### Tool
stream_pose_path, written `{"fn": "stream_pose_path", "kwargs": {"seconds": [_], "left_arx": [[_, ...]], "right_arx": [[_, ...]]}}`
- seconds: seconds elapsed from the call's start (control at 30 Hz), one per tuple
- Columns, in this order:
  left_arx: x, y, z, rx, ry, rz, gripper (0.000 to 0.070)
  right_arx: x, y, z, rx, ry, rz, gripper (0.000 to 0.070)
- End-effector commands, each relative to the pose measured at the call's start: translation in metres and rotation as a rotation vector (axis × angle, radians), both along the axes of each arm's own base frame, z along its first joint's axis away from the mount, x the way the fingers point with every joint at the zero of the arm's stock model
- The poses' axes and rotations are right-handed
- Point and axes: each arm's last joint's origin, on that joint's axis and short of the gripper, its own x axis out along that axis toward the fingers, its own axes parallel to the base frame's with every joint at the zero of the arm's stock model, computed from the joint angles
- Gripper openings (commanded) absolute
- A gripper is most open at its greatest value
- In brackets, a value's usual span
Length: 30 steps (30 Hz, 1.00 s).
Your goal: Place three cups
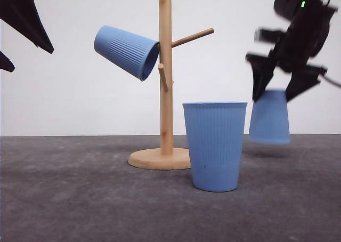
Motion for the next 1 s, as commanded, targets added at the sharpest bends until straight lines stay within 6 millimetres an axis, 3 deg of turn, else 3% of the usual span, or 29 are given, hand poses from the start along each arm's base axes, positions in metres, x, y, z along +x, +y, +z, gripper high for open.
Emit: {"fn": "stream_pose_path", "kwargs": {"seconds": [0.0,0.2,0.37,0.53,0.7,0.97], "left_arx": [[0.002,-0.001,0.004,-0.005,-0.020,-0.002,0.0470],[0.002,-0.001,0.004,-0.005,-0.021,-0.002,0.0470],[0.002,-0.001,0.004,-0.004,-0.022,-0.003,0.0470],[0.002,-0.001,0.004,-0.004,-0.023,-0.003,0.0470],[0.002,-0.001,0.004,-0.004,-0.022,-0.003,0.0470],[0.002,-0.001,0.004,-0.004,-0.022,-0.003,0.0470]], "right_arx": [[-0.003,0.000,0.015,0.021,-0.039,0.006,0.0366],[-0.030,-0.001,0.055,0.105,-0.136,0.075,0.0366],[-0.066,-0.005,0.078,0.167,-0.261,0.132,0.0360],[-0.109,-0.012,0.076,0.291,-0.365,0.147,0.0358],[-0.139,-0.021,0.064,0.485,-0.387,0.105,0.0358],[-0.143,-0.035,0.054,0.781,-0.323,0.068,0.0358]]}}
